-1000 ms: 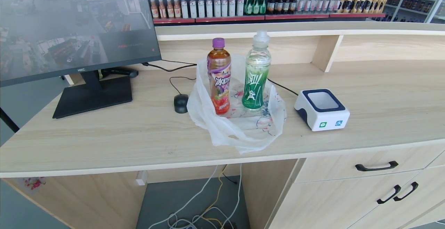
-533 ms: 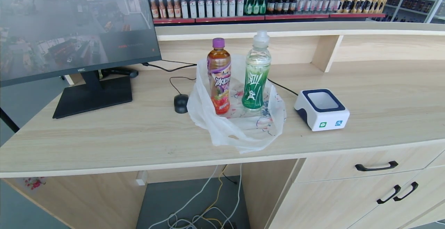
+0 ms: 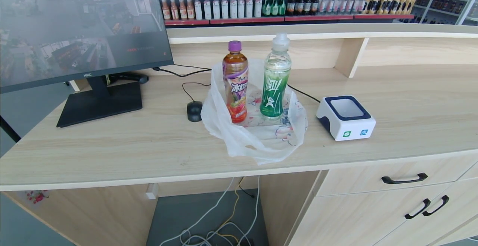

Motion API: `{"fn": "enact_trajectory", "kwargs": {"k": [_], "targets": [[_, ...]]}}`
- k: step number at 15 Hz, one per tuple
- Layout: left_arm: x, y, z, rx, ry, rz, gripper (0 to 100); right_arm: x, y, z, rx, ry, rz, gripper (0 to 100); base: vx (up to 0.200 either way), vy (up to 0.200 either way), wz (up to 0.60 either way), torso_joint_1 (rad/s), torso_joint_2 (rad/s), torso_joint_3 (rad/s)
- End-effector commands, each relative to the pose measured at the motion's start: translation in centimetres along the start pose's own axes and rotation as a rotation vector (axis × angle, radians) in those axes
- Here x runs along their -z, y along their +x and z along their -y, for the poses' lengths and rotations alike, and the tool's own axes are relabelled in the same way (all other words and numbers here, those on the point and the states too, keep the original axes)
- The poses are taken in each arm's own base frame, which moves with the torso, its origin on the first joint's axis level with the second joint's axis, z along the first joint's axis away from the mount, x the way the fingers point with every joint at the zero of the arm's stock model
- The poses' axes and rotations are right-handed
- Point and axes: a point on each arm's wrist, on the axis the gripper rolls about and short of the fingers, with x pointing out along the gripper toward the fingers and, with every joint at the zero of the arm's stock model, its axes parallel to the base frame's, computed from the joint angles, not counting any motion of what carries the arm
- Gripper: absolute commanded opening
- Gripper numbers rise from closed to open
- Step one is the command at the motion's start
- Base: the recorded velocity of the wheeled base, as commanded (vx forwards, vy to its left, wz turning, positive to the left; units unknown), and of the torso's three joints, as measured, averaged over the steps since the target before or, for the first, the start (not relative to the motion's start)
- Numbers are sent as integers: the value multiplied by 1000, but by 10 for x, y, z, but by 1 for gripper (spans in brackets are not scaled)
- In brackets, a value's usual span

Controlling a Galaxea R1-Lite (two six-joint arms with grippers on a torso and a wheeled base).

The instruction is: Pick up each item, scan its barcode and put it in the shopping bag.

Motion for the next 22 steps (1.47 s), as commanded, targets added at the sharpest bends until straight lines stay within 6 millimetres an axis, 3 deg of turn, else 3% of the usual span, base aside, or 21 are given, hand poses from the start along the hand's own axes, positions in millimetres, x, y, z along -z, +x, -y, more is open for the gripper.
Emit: {"fn": "enact_trajectory", "kwargs": {"k": [1,4,11,22], "targets": [[0,0,0,-1,0,1,100,2,-3,0,53,38,35,100,0,0,0,0,0,0],[0,0,0,-1,1,1,100,9,-20,4,10,65,253,100,0,0,0,0,0,0],[0,0,0,-1,0,1,100,15,-22,-2,-192,-22,258,100,0,0,0,0,0,0],[0,0,0,-1,-2,1,100,15,-22,-2,-191,-17,257,100,0,0,0,0,0,0]]}}
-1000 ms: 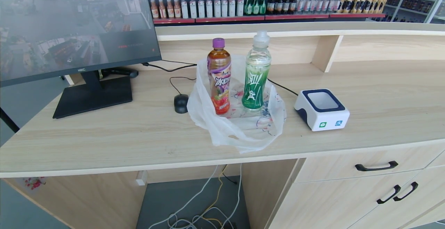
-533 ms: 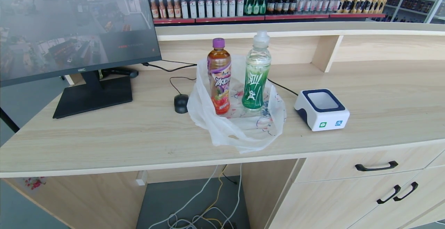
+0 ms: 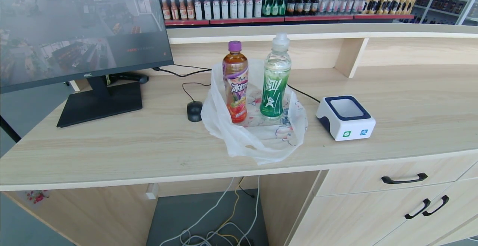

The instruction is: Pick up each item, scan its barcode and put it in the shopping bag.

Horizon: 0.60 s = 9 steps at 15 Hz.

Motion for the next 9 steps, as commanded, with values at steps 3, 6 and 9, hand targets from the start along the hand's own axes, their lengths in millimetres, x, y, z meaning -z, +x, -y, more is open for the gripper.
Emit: {"fn": "enact_trajectory", "kwargs": {"k": [3,6,9], "targets": [[0,0,0,-1,-1,1,100,0,0,0,-1,0,-1,100,0,-133,0,2,2,2],[0,0,0,-1,-3,1,100,0,0,0,-1,0,-1,100,0,-200,0,9,9,-2],[0,0,0,-1,-6,1,100,0,0,0,-1,0,-1,100,0,-200,0,1,-2,2]]}}
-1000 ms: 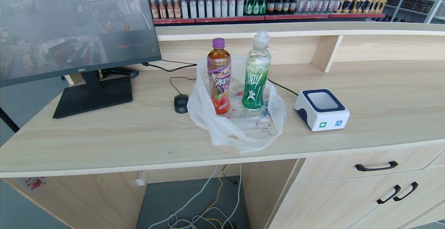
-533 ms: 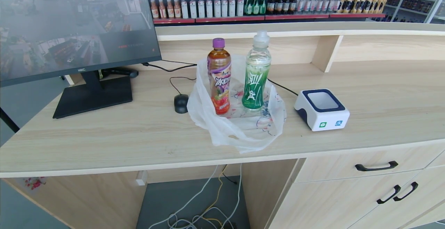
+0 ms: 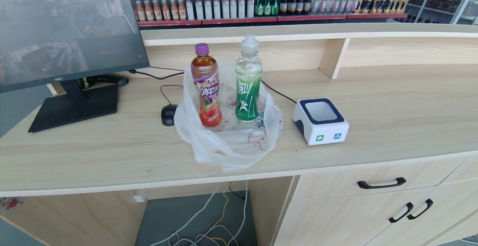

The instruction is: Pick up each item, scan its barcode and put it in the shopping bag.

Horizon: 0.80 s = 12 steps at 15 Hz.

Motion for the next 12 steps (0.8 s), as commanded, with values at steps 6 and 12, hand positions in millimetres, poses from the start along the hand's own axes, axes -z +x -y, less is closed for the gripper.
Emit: {"fn": "enact_trajectory", "kwargs": {"k": [6,12], "targets": [[0,0,0,-1,-4,0,100,0,0,0,-2,-2,0,100,0,-200,0,4,4,2],[0,0,0,-1,-3,0,100,0,0,0,-1,-1,0,100,0,-200,0,2,4,0]]}}
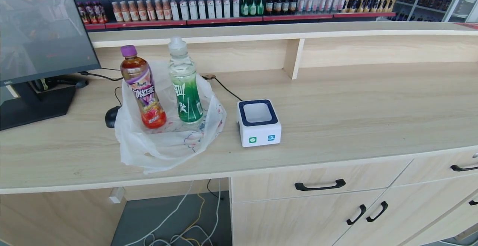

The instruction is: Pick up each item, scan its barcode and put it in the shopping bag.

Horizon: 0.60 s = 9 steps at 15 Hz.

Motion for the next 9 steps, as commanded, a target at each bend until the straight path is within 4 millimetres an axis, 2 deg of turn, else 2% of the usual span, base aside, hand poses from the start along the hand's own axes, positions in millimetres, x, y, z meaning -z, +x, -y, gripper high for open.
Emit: {"fn": "enact_trajectory", "kwargs": {"k": [1,6,9], "targets": [[0,0,0,0,-1,1,100,0,0,0,-1,-1,-1,100,0,-200,0,2,7,2],[0,0,0,-2,-1,-1,100,0,0,0,-1,-1,-1,100,0,-200,0,1,2,2],[0,0,0,0,-1,1,100,0,0,0,-1,-1,-1,100,0,0,0,0,0,0]]}}
